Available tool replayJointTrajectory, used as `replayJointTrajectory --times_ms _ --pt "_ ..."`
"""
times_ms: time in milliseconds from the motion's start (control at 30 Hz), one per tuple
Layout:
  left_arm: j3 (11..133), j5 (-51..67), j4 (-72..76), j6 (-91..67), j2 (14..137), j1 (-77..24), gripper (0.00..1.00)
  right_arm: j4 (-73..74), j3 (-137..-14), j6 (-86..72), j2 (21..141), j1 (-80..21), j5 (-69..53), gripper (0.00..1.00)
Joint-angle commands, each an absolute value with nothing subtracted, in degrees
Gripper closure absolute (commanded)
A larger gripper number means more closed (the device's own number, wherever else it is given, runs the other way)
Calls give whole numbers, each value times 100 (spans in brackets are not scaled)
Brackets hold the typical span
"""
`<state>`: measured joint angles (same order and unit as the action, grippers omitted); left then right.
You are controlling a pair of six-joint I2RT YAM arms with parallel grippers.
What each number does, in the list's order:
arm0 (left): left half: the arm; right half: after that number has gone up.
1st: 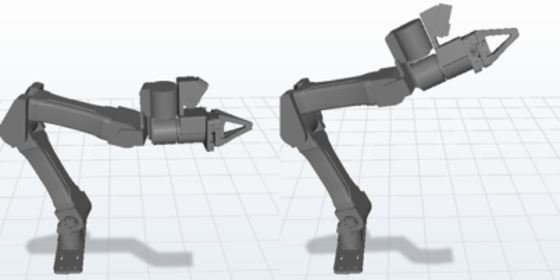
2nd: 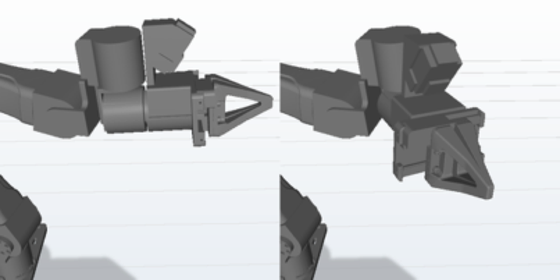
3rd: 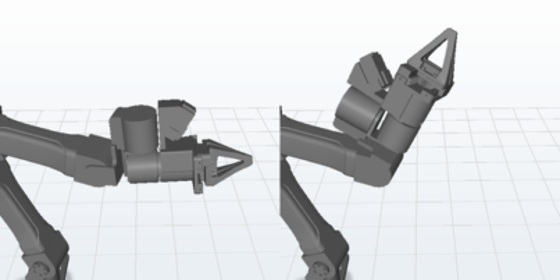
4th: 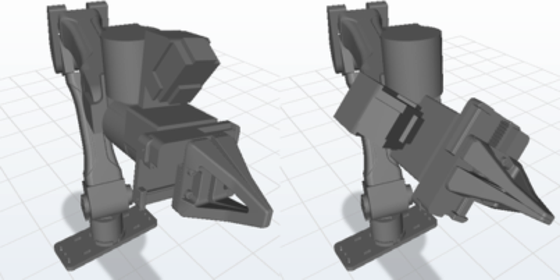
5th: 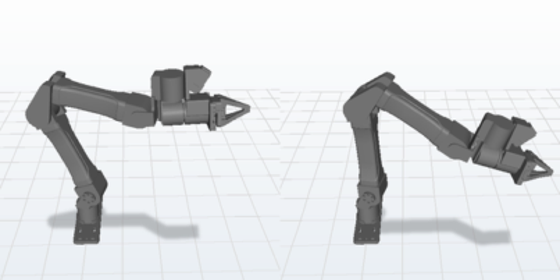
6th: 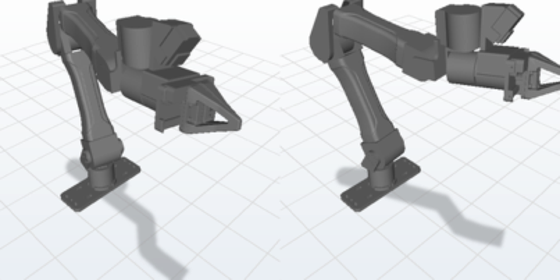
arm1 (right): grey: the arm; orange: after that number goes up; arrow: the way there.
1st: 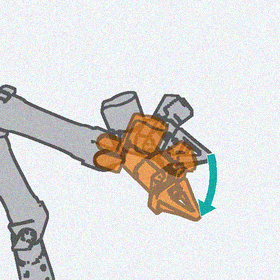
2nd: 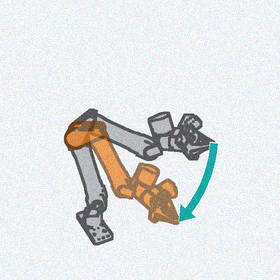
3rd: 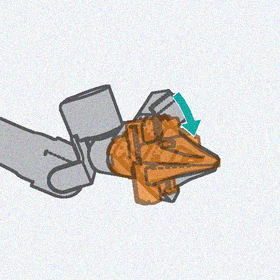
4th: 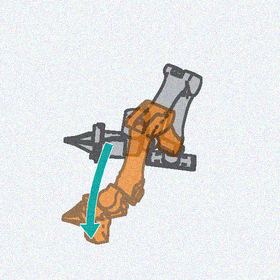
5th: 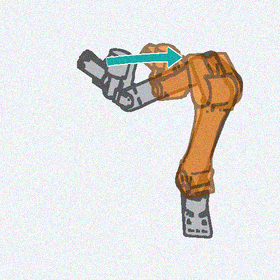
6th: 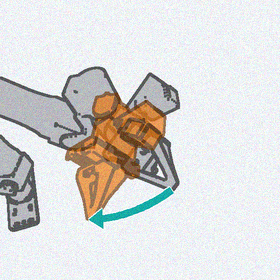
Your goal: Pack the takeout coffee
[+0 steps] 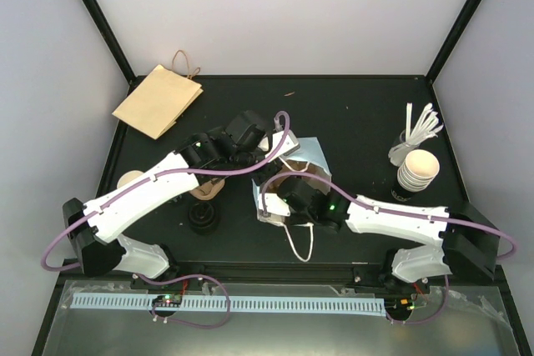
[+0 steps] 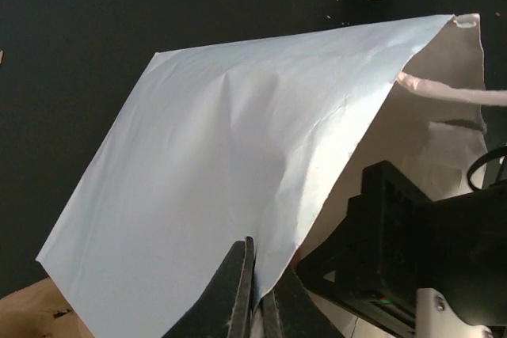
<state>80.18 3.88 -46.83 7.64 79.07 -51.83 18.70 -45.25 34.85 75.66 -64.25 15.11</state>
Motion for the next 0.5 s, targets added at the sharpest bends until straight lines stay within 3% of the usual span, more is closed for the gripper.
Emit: replayJointTrajectory --times_ms 0,467 --pt "8158 736 -4672 591 7704 -5212 98 1584 -4582 3666 7756 -6406 1598 99" --pt "8167 965 -4630 388 7638 -5203 98 506 -4529 3898 8279 -6292 2144 99"
